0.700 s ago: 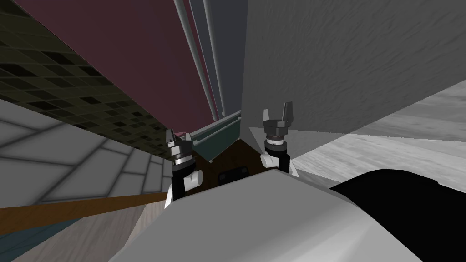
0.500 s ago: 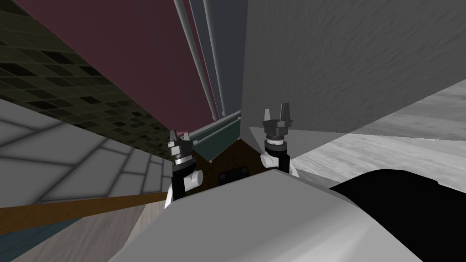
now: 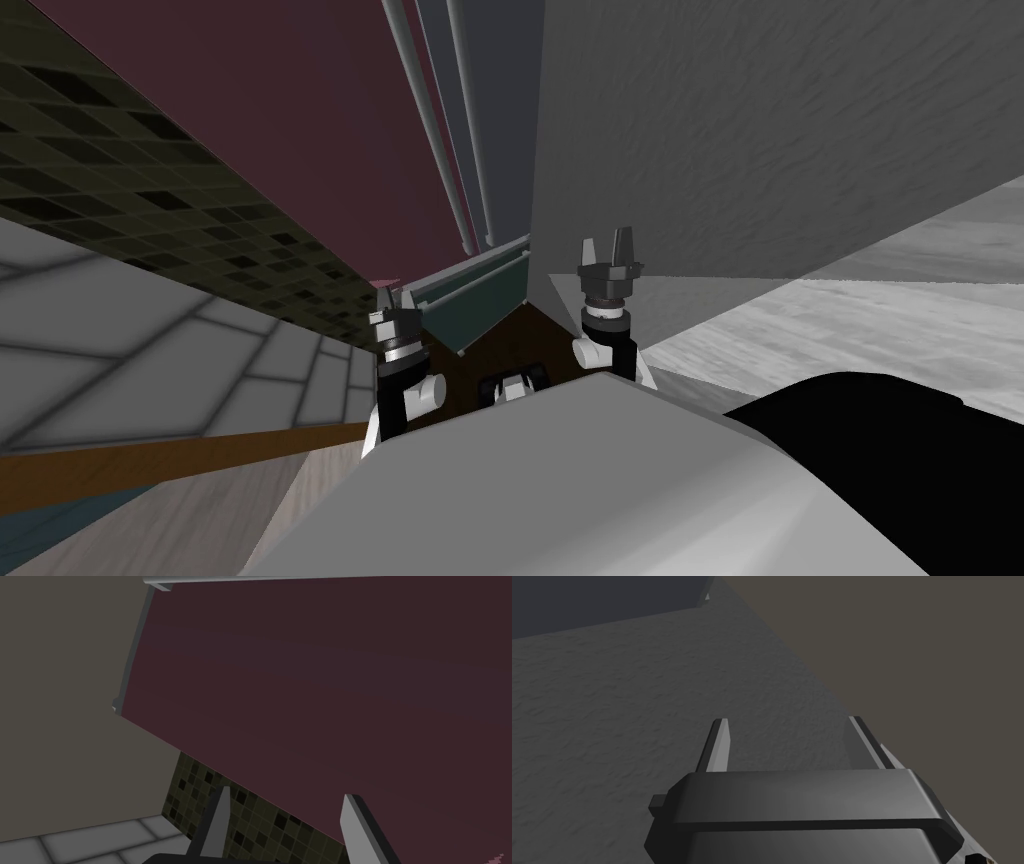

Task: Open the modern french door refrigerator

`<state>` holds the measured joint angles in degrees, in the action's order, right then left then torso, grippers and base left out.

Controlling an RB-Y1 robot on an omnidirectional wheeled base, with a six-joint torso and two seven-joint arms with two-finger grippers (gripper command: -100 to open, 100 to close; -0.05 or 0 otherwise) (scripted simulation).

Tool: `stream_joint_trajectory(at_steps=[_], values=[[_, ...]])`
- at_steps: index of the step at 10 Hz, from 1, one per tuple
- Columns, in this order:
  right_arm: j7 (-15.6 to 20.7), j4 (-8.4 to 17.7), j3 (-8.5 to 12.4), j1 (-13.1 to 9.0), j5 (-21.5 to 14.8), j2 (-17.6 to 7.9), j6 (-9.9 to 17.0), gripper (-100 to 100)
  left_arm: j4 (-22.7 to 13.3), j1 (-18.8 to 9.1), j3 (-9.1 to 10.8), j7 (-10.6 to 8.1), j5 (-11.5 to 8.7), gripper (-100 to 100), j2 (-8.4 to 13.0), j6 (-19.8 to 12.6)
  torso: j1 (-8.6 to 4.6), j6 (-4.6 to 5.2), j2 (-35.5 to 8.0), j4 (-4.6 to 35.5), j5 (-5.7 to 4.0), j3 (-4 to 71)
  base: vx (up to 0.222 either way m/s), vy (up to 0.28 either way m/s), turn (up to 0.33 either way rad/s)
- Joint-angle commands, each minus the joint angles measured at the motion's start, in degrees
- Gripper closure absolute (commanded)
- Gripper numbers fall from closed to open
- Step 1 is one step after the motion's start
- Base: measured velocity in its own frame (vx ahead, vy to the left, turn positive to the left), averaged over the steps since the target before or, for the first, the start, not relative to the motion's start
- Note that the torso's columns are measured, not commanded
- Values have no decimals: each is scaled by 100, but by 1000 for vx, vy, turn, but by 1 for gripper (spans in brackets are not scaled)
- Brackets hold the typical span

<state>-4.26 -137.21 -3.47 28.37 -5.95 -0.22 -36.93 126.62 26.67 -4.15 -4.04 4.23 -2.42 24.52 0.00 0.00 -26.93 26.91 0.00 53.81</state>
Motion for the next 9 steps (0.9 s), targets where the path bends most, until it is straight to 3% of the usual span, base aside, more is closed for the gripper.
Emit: stream_joint_trajectory(at_steps=[1, 2, 3, 6, 9], values=[[0, 0, 0, 0, 0, 0, 0, 0, 0, 0, 0, 0, 0, 0, 0, 0, 0, 0, -423, 423, 0, 846, 0, 0, 0], [0, 0, 0, 0, 0, 0, 0, 0, 0, 0, 0, 0, 0, 0, 0, 0, 0, 0, -846, 846, 0, 1691, 0, 0, 0], [0, 0, 0, 0, 0, 0, 0, 0, -50, -10, 10, -10, -15, -100, 251, 12, 0, 0, -1269, 1269, 0, 2538, 14, 4, 10], [0, 3, 0, 1, 0, 0, 0, 0, -249, -47, 47, -47, -72, -100, 721, 55, 4, 0, -1523, 1528, 1, 3074, 33, 12, 21], [0, 2, 0, 1, 0, 0, 0, 0, -561, -107, 104, -104, -161, -100, 1002, 121, 0, 0, -1531, 1536, 0, 3078, 61, 16, 28]])
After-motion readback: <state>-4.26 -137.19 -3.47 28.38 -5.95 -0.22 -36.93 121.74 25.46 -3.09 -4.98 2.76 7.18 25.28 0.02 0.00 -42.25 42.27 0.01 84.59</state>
